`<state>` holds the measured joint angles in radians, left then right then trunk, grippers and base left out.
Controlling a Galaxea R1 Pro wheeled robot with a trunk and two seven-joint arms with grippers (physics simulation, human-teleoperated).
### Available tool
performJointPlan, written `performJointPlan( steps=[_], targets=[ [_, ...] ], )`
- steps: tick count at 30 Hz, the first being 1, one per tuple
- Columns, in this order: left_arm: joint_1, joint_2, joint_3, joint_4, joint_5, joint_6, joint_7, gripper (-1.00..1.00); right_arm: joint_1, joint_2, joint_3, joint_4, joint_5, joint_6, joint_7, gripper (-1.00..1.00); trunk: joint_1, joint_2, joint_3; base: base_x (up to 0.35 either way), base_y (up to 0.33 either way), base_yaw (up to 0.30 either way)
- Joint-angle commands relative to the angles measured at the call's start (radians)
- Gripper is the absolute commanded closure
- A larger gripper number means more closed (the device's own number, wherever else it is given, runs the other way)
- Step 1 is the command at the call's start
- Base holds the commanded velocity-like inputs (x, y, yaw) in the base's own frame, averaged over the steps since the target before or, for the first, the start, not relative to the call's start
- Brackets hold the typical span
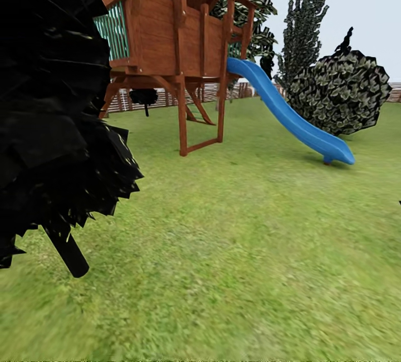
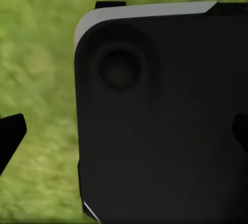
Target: Take the three Easter eggs out of the wicker basket on the lawn in the garden, then place them on the lawn next to a single tree (choose any tree) so that all three eggs are next to the same tree and none are left in the basket.
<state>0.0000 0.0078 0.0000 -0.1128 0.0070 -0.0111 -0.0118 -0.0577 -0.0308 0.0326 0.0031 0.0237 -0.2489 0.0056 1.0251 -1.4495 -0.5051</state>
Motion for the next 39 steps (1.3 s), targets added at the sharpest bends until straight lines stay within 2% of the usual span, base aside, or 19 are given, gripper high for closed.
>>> performJointPlan(
  steps=[1, 21, 30, 39],
  targets=[
    [0.0, 0.0, 0.0, -0.001, 0.001, -0.001, -0.001, -1.0, -0.001, -0.001, 0.003, 0.001, 0.002, -0.003, 0.001, -1.0, 0.0, 0.0, -0.003, 0.0, 0.0, 0.017],
    [0.0, 0.0, -0.003, -0.001, 0.0, -0.001, -0.001, -1.0, -0.001, -0.001, 0.001, 0.0, 0.004, -0.004, 0.004, -1.0, 0.0, 0.0, -0.035, 0.01, 0.0, 0.001],
    [0.0, 0.0, -0.003, -0.001, -0.002, -0.001, -0.001, -1.0, -0.001, -0.001, 0.001, 0.0, 0.004, -0.004, 0.004, -1.0, 0.0, 0.0, -0.049, 0.238, -0.061, -0.065],
    [0.0, 0.0, -0.003, -0.001, -0.002, -0.001, -0.001, -1.0, -0.001, -0.001, 0.001, 0.0, 0.004, -0.004, 0.004, -1.0, 0.0, 0.0, -0.06, 0.305, -0.088, -0.171]
  ],
)
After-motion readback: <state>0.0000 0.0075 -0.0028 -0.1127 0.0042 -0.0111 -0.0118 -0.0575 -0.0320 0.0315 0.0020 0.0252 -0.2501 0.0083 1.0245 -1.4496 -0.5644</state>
